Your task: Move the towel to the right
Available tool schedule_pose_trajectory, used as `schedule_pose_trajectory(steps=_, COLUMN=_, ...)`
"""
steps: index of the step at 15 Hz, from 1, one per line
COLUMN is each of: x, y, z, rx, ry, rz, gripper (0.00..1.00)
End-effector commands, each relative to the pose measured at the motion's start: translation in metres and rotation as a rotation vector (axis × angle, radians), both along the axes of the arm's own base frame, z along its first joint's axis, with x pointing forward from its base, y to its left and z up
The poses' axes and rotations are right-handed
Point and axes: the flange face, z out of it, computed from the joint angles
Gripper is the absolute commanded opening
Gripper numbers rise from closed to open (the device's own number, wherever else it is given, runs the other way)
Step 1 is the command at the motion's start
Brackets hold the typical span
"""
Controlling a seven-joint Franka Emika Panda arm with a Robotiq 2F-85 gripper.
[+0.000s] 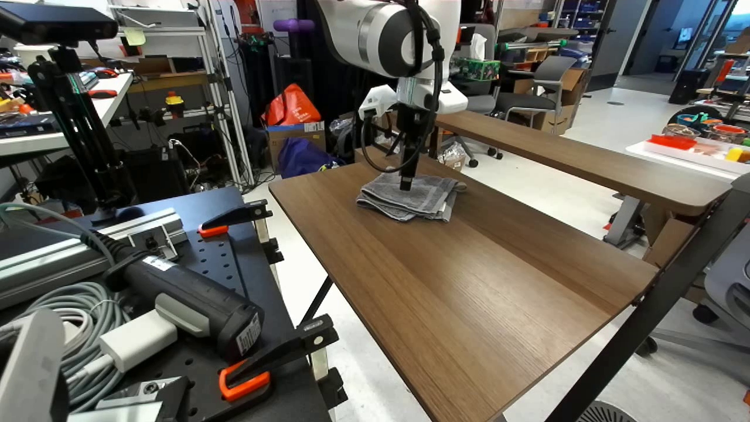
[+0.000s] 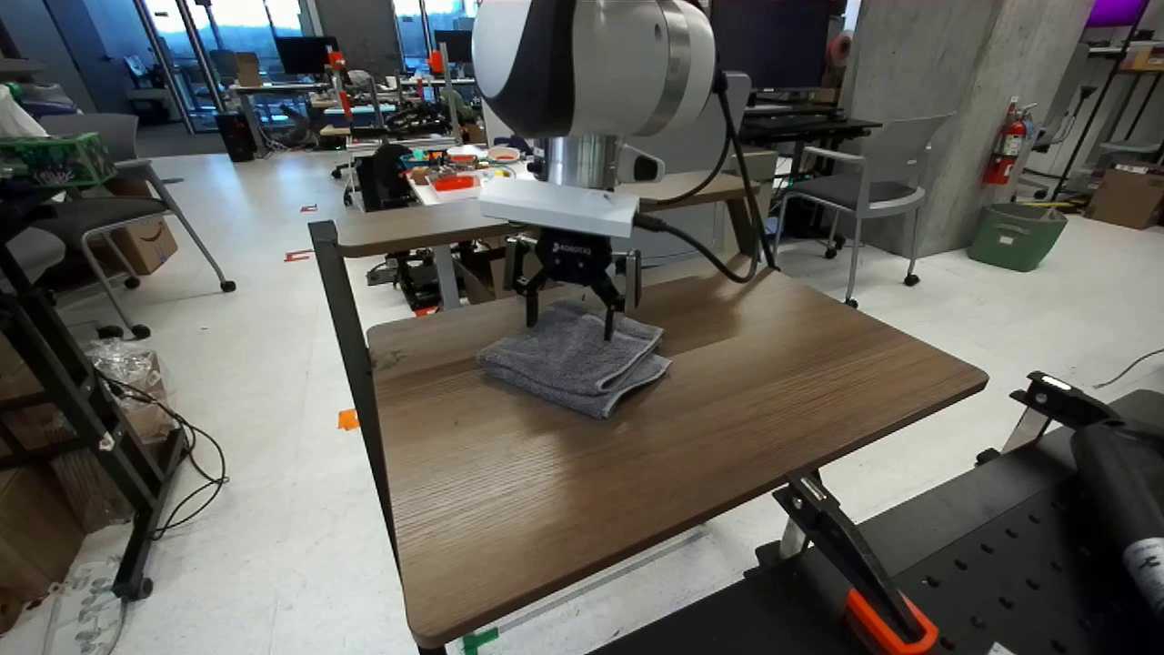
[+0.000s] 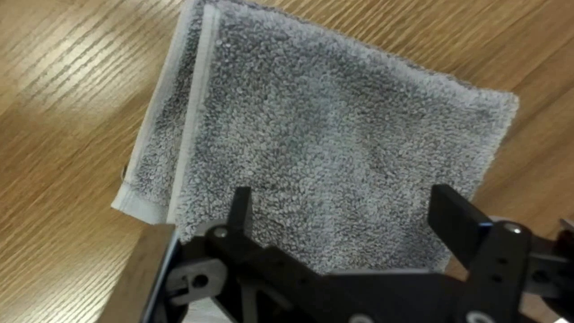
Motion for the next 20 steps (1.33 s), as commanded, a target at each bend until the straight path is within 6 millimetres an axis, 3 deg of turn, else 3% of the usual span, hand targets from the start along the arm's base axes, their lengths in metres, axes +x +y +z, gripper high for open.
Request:
schedule_pose_trajectory(steps=1, x=0.012, y=0.003, z=-0.010, rx=-0.003, ry=0.023, rz=-0.003, gripper=1.00)
schedule_pose_trajectory(steps=13, x=0.015, y=-0.025, z=-0.039, rx=-0.056, ry=0.095, rz=-0.024, gripper=1.00)
schedule_pose_trajectory(steps=17, x=0.010, y=-0.052, z=-0.043, rx=-0.082, ry=0.119, rz=-0.049, gripper=1.00)
schedule_pose_trajectory(steps=20, x=0.008, y=-0.082, z=-0.046, rx=-0.108, ry=0.129, rz=-0.085, gripper=1.00)
